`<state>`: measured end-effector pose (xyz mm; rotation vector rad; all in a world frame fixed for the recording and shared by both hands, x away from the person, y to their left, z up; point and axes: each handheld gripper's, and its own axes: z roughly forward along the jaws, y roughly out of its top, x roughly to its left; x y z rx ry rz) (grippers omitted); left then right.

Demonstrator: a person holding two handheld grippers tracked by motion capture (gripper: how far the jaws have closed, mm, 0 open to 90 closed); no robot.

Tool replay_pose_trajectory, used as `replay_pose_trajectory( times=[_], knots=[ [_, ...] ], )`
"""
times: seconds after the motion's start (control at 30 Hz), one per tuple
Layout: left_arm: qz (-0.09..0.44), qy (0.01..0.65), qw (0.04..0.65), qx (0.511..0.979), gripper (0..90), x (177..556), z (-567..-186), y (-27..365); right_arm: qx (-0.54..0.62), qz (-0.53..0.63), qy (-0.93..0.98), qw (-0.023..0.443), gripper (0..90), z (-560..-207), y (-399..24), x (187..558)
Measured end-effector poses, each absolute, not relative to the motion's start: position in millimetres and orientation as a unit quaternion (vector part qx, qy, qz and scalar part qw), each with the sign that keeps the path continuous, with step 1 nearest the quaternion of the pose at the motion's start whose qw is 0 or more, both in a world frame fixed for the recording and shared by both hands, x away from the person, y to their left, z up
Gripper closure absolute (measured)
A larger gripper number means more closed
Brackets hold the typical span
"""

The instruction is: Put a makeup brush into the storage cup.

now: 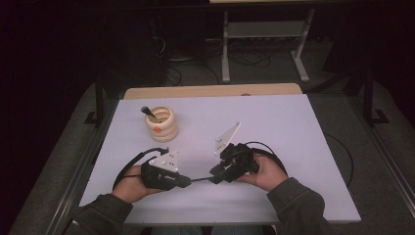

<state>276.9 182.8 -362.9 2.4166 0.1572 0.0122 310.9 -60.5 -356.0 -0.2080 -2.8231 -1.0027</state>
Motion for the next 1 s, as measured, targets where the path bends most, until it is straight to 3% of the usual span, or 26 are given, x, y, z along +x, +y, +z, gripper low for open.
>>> replay_pose_trajectory(
  times=[0.03, 0.2, 0.37, 0.8, 0.87, 0.93, 1.0],
  knots=[
    [0.007, 0.060, 0.353, 0.934, 85.1, 277, -363, 183, -0.069, -0.327, -0.940, 0.071, 77.8, -357, -59, 310],
    [0.016, 0.059, 0.347, 0.936, 82.3, 275, -364, 182, -0.046, -0.316, -0.944, 0.087, 84.2, -358, -56, 308],
    [0.016, 0.049, 0.338, 0.940, 74.2, 274, -364, 177, -0.035, -0.272, -0.959, 0.078, 84.7, -356, -46, 302],
    [0.015, 0.034, 0.328, 0.944, 84.9, 265, -368, 168, -0.016, -0.250, -0.965, 0.073, 84.6, -344, -36, 295],
    [0.014, 0.035, 0.331, 0.943, 85.1, 267, -368, 170, -0.024, -0.261, -0.963, 0.065, 81.8, -344, -38, 296],
    [0.016, 0.040, 0.335, 0.941, 85.1, 267, -369, 172, -0.047, -0.280, -0.957, 0.058, 62.3, -342, -43, 298],
    [0.015, 0.047, 0.343, 0.938, 85.1, 268, -370, 176, -0.066, -0.303, -0.949, 0.055, 58.4, -341, -51, 302]
  ],
)
